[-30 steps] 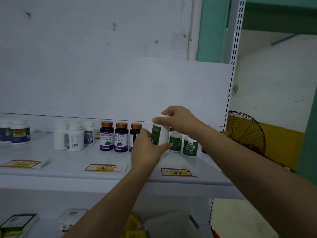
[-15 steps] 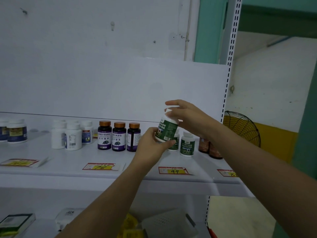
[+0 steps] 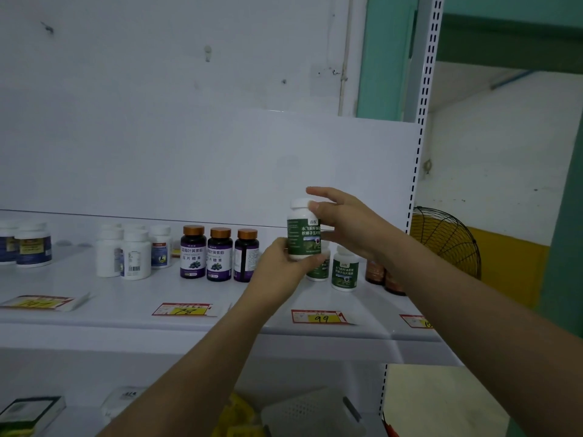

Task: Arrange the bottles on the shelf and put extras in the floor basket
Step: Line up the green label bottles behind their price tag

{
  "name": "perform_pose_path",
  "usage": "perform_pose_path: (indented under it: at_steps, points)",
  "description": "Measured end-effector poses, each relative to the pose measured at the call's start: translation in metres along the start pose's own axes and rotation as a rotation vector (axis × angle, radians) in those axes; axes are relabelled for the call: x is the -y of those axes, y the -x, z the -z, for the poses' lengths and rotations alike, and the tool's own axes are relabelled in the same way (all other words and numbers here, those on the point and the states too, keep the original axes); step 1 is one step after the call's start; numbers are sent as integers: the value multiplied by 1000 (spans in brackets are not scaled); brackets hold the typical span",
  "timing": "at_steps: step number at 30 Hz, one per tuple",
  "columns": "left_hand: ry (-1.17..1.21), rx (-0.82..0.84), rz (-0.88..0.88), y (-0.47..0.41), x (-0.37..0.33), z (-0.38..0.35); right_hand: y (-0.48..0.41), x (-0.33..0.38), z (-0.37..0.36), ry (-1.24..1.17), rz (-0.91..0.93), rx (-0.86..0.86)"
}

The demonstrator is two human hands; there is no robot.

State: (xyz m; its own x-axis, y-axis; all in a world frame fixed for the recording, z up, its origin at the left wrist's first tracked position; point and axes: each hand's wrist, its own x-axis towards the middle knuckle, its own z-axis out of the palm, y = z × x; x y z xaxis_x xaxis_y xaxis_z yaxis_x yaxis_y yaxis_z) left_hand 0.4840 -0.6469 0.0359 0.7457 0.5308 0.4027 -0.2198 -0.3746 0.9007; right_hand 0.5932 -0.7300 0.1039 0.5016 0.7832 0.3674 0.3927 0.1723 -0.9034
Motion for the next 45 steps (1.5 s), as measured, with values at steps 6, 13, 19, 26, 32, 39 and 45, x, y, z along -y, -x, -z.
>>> perform_pose_path:
  at_steps: [6, 13, 19, 26, 32, 39, 45]
  points:
    - [-197, -180, -75, 0, 3, -7, -2, -9, -8, 103, -26, -137]
    - [-142, 32, -50, 0, -2, -2, 2, -11, 1, -111, -38, -12]
    - [-255, -181, -92, -8, 2, -5, 14, -13, -7, 110, 87, 7]
    - [-322, -10, -117, -11, 3, 1, 20, -18, 5, 59, 137, -55]
    - [-338, -58, -126, -9, -6, -3, 20, -22, 5, -11, 55, -16]
    - [-207, 101, -71, 0, -10, -1, 14, -23, 12, -112, -77, -192]
    - [-129, 80, -57, -1, -13, -2, 8, -22, 14, -39, -273, -218]
